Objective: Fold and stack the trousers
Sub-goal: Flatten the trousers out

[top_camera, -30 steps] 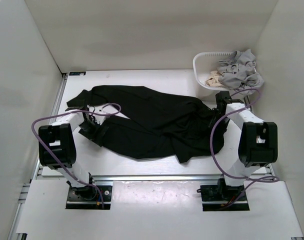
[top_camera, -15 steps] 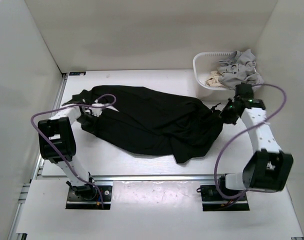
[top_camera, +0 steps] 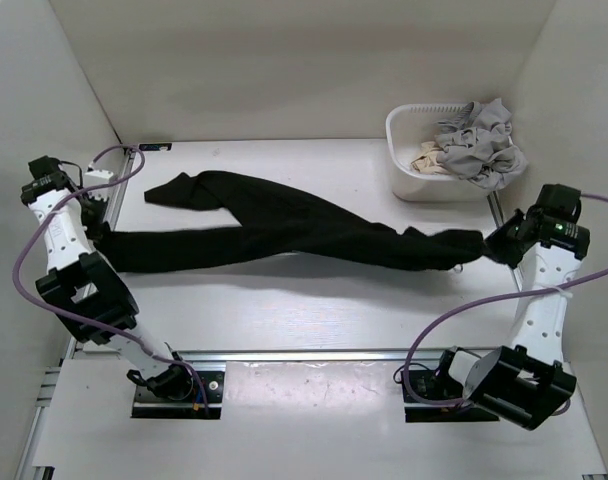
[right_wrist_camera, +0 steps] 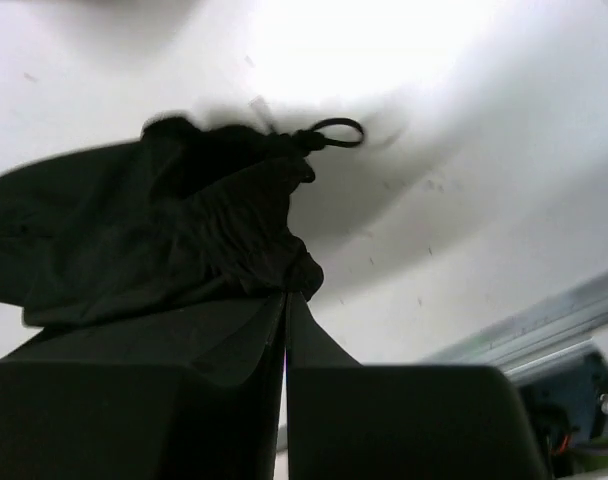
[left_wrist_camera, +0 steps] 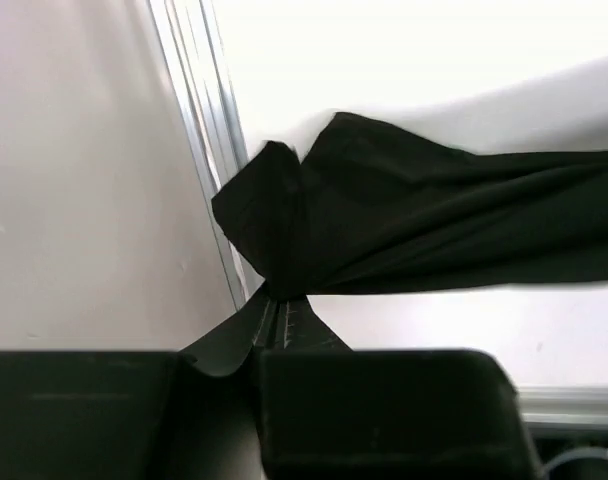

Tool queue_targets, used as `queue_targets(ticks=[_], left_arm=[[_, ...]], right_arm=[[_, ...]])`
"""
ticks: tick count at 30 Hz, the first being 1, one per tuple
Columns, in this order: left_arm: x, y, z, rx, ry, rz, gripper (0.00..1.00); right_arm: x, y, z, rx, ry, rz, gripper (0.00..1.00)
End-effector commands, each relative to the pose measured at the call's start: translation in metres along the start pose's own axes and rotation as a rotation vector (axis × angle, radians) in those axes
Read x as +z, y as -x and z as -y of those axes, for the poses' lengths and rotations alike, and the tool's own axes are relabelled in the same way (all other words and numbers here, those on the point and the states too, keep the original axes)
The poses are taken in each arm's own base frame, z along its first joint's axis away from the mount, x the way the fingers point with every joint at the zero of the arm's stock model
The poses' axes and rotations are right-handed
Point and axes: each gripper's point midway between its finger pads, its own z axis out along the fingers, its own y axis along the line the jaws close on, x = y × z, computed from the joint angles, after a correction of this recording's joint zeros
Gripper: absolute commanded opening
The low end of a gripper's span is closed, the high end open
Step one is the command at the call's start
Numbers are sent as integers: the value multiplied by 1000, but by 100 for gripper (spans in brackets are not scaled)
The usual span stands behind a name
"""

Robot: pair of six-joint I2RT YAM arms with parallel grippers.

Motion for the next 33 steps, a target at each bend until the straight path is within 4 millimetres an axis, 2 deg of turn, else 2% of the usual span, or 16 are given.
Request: queue_targets(ticks=[1,6,8,12,13,15,16,17,18,20,22,25,26,28,29,33], left_arm=[[1,-31,-3,27,-15,-126,14],[-7,-48,-11,36,-11,-190,14],[3,-50,-9,32,-40,-203,14],[33,-22,-3,19,-84,-201,14],[36,5,-2,7,-84,-153,16],[71,19,5,-16,-122,-186,28],[75,45,7,-34,-112,-143,33],[98,45,8,-64,-140,-168,39],[103,54,9,-81,-135,-159,51],[102,66,8,-140,-136,-126,63],[78,82,-6,-134,-57,-9,86],[58,41,5,-81,-1,-41,85],[69,2,13,-74,-9,-116,71],[58,-28,11,-88,16,-115,44],[64,-63,10,-149,14,-154,36],[63,-105,19,-252,-44,-167,31]], right_arm=[[13,-20,17,57,3,-75,0],[17,-47,37,81,-32,-110,0],[20,-58,42,85,-39,-127,0],[30,-70,48,91,-37,-149,0],[34,-75,49,97,-37,-173,0],[35,-72,50,93,-46,-160,0],[38,-77,53,88,-54,-180,0],[38,-77,53,88,-54,-180,0],[40,-78,52,92,-45,-197,0],[38,-75,51,81,-41,-189,0],[38,-77,52,74,-43,-197,0],[38,-77,52,65,-42,-198,0],[36,-77,51,63,-39,-189,0],[38,-79,54,64,-51,-194,0],[38,-82,55,64,-51,-196,0],[37,-83,54,56,-40,-200,0]])
